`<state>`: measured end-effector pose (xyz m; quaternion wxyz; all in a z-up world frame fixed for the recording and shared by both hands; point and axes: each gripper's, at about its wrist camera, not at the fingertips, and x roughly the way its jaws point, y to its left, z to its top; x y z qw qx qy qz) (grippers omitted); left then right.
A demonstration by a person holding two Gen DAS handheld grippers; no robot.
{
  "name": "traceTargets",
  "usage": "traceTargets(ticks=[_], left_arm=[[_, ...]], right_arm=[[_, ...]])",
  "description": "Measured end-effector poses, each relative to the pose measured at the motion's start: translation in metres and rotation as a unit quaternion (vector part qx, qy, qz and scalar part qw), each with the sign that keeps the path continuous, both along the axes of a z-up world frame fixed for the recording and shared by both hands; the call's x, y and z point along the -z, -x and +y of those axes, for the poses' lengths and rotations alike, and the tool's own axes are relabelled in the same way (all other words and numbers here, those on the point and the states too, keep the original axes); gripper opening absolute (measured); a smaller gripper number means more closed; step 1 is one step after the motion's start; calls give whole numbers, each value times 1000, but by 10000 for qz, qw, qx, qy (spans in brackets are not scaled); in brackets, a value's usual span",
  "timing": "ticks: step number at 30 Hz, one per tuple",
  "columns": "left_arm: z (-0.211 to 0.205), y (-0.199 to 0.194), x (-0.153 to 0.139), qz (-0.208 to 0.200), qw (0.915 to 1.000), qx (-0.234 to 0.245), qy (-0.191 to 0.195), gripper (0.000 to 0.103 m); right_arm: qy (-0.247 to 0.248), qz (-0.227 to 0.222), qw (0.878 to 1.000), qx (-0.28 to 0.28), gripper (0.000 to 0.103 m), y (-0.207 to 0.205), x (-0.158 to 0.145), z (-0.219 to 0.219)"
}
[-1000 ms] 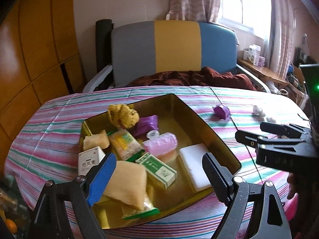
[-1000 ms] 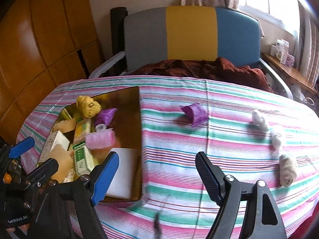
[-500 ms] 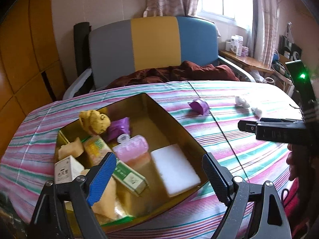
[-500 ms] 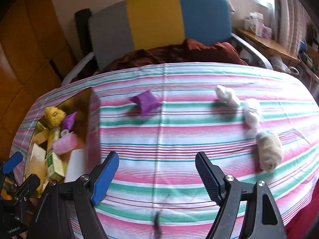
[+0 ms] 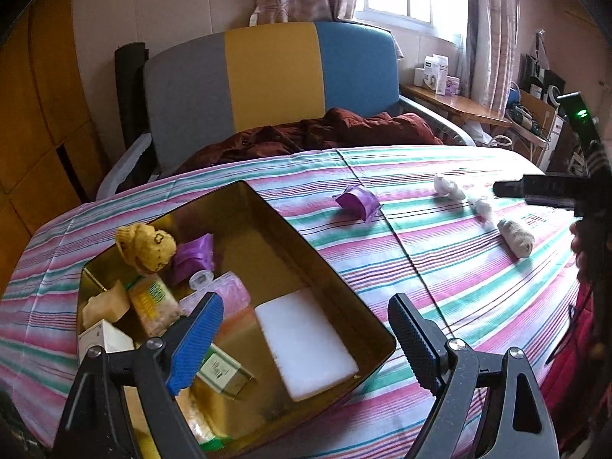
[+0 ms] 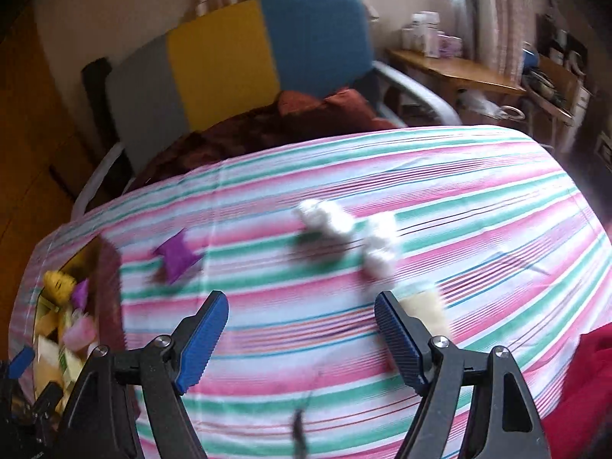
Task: Organize objects
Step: 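Move both tools from the tray toward the purple packet and white wrapped items, then grasp the purple packet with the left tool while the right tool grasps a white wrapped item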
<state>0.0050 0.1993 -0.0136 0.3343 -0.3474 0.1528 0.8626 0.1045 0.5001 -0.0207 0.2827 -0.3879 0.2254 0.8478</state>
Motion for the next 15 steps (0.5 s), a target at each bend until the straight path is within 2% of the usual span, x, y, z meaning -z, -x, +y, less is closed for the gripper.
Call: traceTargets(ticks=[7, 15], left_arm=[[19, 8, -1, -28, 9999, 153, 12, 88], [42, 23, -2, -267, 9993, 252, -44, 88]], right_arm=[[100, -37, 9985, 535, 80, 1, 2, 52], [-188, -493, 9983, -246, 80, 68, 23, 57]])
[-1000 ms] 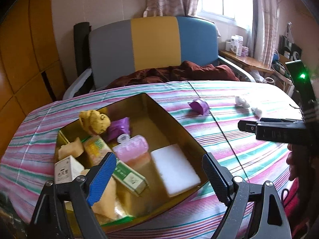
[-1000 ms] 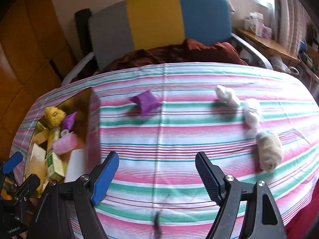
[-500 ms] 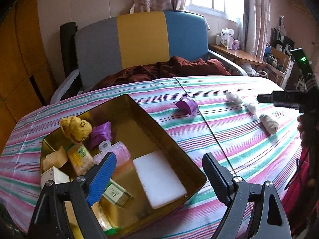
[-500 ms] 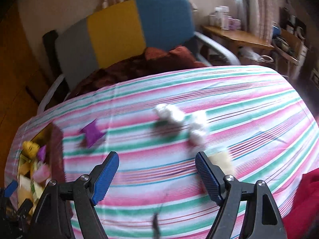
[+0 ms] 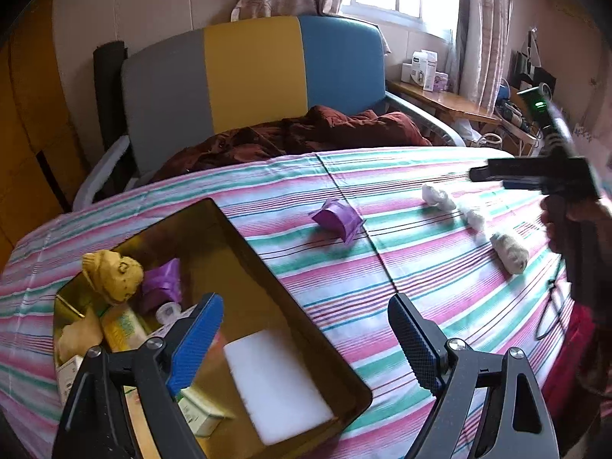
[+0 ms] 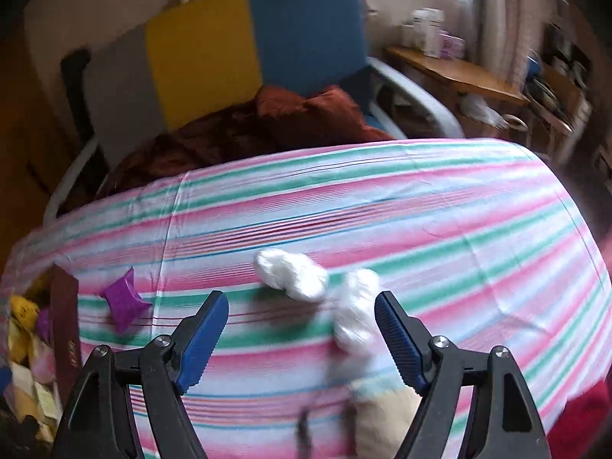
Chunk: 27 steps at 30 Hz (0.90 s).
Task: Organize objects
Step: 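Grasp the purple packet with the left tool while the right tool grasps a white wrapped item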
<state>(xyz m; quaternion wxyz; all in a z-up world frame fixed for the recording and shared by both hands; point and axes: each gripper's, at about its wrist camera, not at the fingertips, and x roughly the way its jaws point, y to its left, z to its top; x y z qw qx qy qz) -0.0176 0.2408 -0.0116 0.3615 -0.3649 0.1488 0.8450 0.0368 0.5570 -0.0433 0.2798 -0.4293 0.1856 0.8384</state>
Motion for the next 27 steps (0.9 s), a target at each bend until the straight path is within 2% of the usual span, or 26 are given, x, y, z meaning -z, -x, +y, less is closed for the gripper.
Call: traceTargets(ticks=[4, 10, 13, 18, 21, 27], left_arm=[[9, 13, 1, -127, 9999, -48, 9, 88], [31, 31, -2, -220, 9997, 30, 91, 88], [48, 47, 1, -793, 9968, 48, -48, 88], [84, 73, 14, -1451, 9892, -144, -122, 88], [109, 92, 31, -1925, 9805, -389, -89, 86], [137, 112, 57, -2085, 9742, -835, 235, 85]], right_arm=[[-103, -330, 9989, -324, 78, 27, 23, -1], [-123, -544, 9976, -405, 75, 48, 47, 15], [5, -503, 9978, -439, 68, 50, 51, 24], [109, -605, 9966, -544, 51, 52, 59, 30], [128, -570, 9965, -590, 49, 52, 57, 30], [131, -576, 9958, -703, 48, 55, 56, 29]])
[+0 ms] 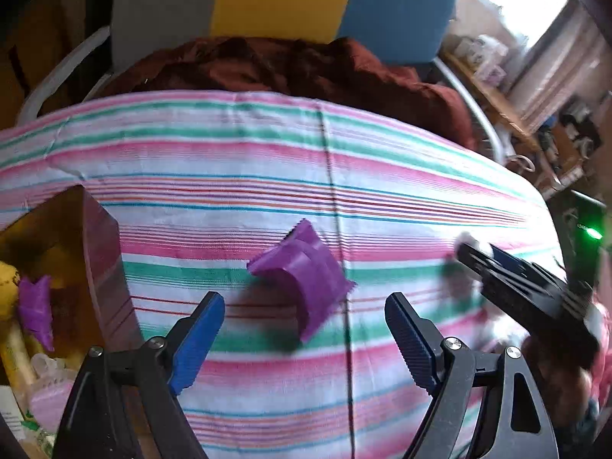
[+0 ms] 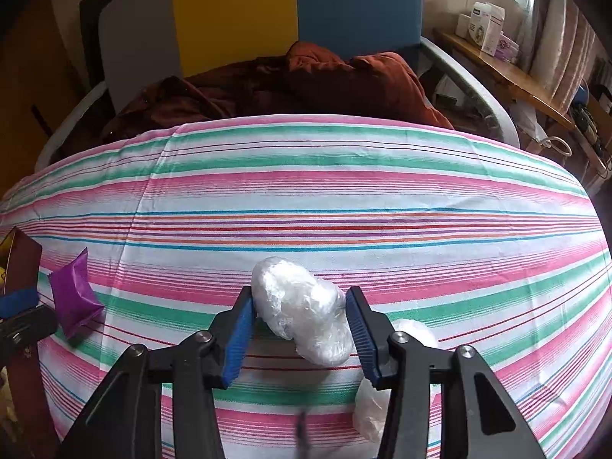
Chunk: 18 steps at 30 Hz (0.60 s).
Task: Organize objects
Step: 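Grasp the purple packet with the left tool while the right tool grasps a white wrapped item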
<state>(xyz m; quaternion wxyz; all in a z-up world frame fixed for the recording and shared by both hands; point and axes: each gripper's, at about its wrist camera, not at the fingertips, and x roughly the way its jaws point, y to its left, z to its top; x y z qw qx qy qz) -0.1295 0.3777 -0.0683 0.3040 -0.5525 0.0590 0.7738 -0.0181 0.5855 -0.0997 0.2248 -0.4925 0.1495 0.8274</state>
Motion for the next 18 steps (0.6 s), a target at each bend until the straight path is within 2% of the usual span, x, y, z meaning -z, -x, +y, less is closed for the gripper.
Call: traceTargets(ticks=[8, 12, 15, 18], left_arm=[[14, 15, 20, -58, 9992, -313, 239, 84], [19, 18, 26, 26, 9988, -331, 361, 79], [21, 18, 26, 212, 9986, -291, 396, 71], [20, 20, 27, 247, 9987, -292, 341, 70]], right_arm=[[-1, -40, 10000, -38, 48, 1, 0, -2], [-52, -79, 9999, -63, 48, 2, 0, -3], [-88, -111, 9999, -56, 48, 2, 2, -3], [-103, -156, 9998, -46, 48, 2, 4, -3]])
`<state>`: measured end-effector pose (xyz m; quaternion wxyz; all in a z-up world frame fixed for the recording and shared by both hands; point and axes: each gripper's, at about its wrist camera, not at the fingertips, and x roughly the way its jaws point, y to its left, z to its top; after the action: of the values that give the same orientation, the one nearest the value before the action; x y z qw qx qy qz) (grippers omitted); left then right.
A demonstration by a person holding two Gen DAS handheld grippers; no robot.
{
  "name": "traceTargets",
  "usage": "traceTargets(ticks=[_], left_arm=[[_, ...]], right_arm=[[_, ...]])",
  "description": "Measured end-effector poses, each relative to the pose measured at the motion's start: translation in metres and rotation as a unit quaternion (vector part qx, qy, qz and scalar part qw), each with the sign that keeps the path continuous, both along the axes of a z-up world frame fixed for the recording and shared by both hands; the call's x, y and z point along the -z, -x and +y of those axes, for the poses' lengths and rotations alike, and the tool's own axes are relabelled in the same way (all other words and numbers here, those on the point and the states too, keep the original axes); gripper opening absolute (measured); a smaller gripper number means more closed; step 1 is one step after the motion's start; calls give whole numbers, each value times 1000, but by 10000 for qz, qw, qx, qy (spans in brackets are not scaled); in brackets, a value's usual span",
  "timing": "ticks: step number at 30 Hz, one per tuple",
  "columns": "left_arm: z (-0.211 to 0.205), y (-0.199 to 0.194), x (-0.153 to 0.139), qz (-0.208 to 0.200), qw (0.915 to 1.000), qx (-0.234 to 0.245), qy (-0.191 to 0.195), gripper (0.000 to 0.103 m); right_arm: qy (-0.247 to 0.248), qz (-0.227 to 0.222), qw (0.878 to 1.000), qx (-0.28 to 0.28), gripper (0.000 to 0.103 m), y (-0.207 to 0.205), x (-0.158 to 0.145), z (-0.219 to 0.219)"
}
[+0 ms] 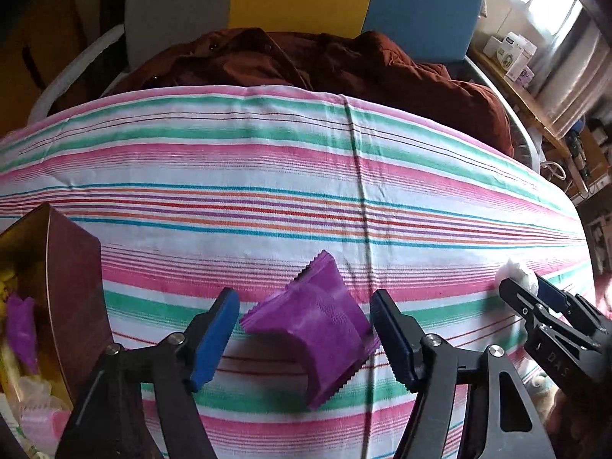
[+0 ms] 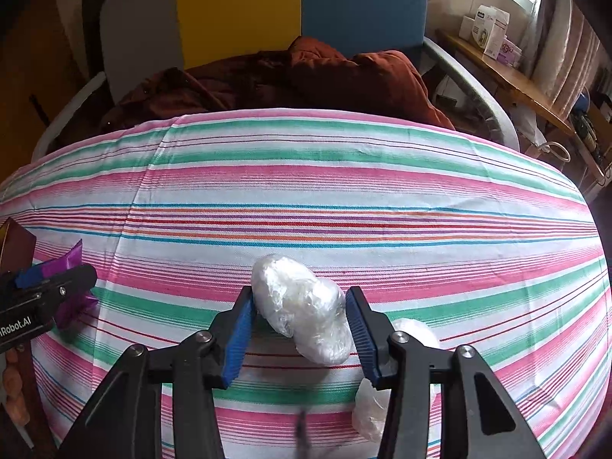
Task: Organize objects
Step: 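Grasp the purple packet with the left tool while the right tool grasps a white wrapped item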
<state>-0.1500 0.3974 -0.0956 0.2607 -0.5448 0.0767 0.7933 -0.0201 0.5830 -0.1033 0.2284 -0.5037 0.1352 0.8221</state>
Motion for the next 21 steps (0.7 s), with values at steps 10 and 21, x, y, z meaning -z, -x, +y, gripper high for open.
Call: traceTargets(ticks=[10, 21], left_arm=[[-3, -7, 2, 235, 9997, -5, -98, 69], [-10, -14, 3, 641, 9978, -122, 64, 36]], right_arm=[[-10, -211, 9997, 91, 44, 0, 10, 4], [22, -134, 9999, -39, 34, -2, 9, 1]])
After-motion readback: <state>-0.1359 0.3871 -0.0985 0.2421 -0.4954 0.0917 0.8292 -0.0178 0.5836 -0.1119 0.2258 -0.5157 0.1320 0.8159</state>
